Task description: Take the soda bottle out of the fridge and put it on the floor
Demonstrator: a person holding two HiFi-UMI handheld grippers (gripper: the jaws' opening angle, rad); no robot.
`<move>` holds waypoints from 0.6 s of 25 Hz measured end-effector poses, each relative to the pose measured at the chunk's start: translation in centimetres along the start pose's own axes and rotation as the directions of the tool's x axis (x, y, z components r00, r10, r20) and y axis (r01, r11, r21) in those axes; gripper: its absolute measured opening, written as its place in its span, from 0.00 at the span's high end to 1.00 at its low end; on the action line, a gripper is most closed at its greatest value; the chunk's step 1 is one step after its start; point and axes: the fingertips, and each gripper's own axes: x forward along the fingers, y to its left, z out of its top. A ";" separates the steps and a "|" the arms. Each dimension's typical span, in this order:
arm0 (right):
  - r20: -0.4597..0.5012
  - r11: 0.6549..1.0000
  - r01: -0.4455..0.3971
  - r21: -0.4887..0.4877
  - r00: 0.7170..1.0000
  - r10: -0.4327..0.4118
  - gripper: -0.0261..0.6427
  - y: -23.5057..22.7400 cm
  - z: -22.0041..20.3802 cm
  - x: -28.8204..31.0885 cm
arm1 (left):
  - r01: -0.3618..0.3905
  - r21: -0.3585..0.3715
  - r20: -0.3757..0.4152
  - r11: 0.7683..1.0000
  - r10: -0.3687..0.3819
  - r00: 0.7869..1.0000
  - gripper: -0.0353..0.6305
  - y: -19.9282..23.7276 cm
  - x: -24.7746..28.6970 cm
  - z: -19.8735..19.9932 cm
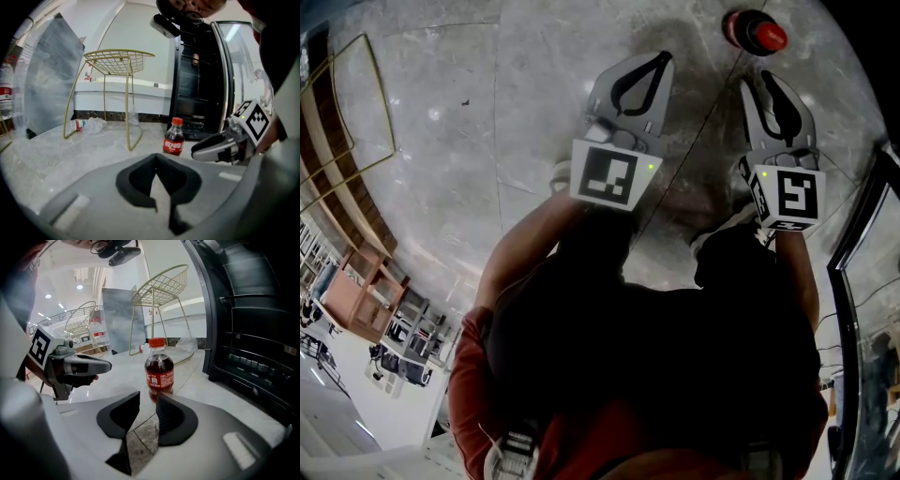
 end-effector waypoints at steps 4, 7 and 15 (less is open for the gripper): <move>0.008 0.999 0.001 0.032 1.000 -0.001 0.88 -0.2 0.2 0.0 | -0.001 -0.001 -0.001 1.000 0.001 1.000 0.95 0.1 0.1 -0.1; 0.001 0.999 -0.010 0.048 1.000 0.010 0.96 -0.3 0.1 0.0 | 0.000 0.001 -0.001 1.000 0.000 1.000 0.95 0.1 0.1 -0.1; -0.009 0.999 -0.020 0.041 1.000 0.020 0.96 0.0 0.1 0.1 | 0.003 0.010 -0.003 1.000 -0.003 1.000 0.95 0.0 0.2 -0.2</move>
